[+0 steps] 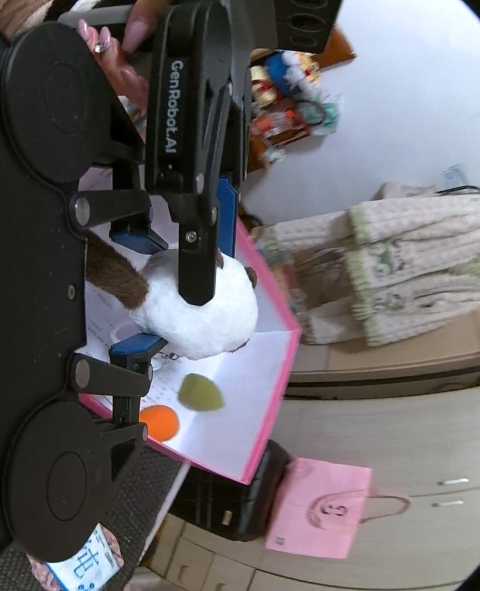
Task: Organize soft objects
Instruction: 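Open both tools to drop the panda plush into the box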
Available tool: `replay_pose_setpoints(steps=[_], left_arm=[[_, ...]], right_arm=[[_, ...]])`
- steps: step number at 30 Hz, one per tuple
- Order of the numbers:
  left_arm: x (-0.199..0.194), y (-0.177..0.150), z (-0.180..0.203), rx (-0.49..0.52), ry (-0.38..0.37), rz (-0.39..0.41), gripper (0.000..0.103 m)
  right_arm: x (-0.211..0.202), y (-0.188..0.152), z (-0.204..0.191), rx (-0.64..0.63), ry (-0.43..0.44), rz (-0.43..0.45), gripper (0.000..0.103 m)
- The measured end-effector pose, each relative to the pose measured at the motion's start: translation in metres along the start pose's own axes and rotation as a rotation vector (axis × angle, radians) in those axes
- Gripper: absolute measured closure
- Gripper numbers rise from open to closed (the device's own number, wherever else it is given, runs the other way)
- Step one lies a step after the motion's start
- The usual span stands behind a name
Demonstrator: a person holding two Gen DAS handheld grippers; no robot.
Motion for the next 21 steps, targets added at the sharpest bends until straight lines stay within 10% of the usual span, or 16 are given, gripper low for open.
replay_pose_setpoints(steps=[10, 21], left_arm=[[0.015, -0.024, -0.021, -0.050, -0.021, -0.129, 0.052], [-0.043, -0.004, -0.002, 0.077, 0.042, -0.010, 0.044]], right_arm=[[0.020, -0.009, 0.001, -0.112, -0.088, -0.100, 0.046], [-0.034, 0.004, -0.004, -0.120, -0.143, -0.011, 0.036]])
Point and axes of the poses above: each gripper's, at about its wrist camera, not at the fingertips, and x roughly the way its jaws point, z to its right, y to its top, the point moved 10 cm from there along x, roughly the way its jaws point, and after that the axes turned 6 degrees about -x, right-handed, at the moved point
